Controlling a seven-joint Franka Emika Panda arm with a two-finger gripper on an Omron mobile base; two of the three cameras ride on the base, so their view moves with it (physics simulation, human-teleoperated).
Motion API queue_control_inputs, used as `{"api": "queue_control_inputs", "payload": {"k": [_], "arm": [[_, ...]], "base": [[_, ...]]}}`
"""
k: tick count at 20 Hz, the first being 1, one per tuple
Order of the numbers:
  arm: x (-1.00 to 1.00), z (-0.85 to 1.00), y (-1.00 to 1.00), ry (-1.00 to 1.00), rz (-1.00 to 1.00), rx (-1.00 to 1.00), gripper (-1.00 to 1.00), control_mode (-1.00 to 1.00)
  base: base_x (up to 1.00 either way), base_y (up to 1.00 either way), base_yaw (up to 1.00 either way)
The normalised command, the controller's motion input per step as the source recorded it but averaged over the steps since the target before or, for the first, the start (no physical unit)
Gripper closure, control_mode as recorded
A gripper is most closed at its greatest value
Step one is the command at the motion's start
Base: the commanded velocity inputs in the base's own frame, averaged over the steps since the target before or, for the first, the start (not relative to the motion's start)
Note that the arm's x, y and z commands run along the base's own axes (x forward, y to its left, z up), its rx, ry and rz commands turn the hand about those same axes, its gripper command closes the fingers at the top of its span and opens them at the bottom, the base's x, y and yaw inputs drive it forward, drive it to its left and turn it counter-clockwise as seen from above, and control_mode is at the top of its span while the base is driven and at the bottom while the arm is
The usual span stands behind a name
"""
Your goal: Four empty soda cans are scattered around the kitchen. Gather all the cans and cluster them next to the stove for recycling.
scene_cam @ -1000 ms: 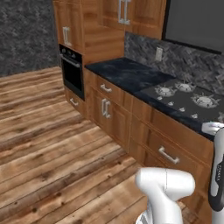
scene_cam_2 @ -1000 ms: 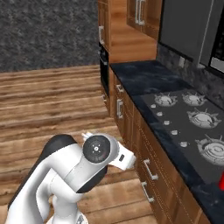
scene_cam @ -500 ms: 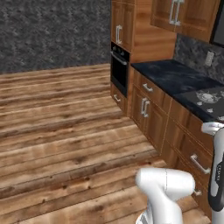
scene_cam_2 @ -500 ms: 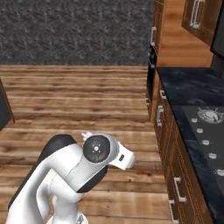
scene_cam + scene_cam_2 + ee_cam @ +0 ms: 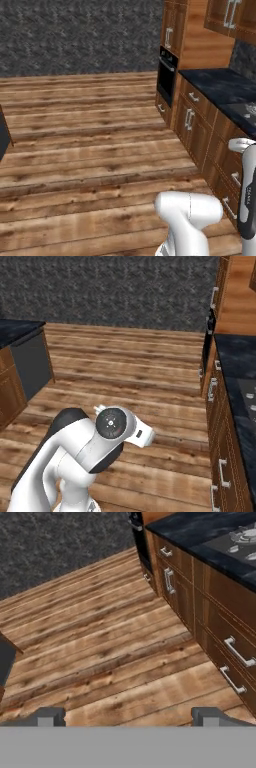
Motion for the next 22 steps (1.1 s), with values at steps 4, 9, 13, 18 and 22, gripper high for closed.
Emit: {"api": "queue_control_inputs", "payload": {"k": [4,9,13,18,22], "arm": [[0.00,0.00,0.00,0.00,0.00,0.00,-1.00,1.00],[0.00,0.00,0.00,0.00,0.00,0.00,-1.00,1.00],[0.00,0.00,0.00,0.00,0.00,0.00,-1.00,1.00],[0.00,0.00,0.00,0.00,0.00,0.00,-1.00,1.00],[0.00,0.00,0.00,0.00,0.00,0.00,-1.00,1.00]], "base": [[-0.71,0.00,0.29],[-0.85,0.04,0.20],[-0.83,0.46,0.10],[-0.79,0.83,0.05],[-0.64,0.97,0.01]]}}
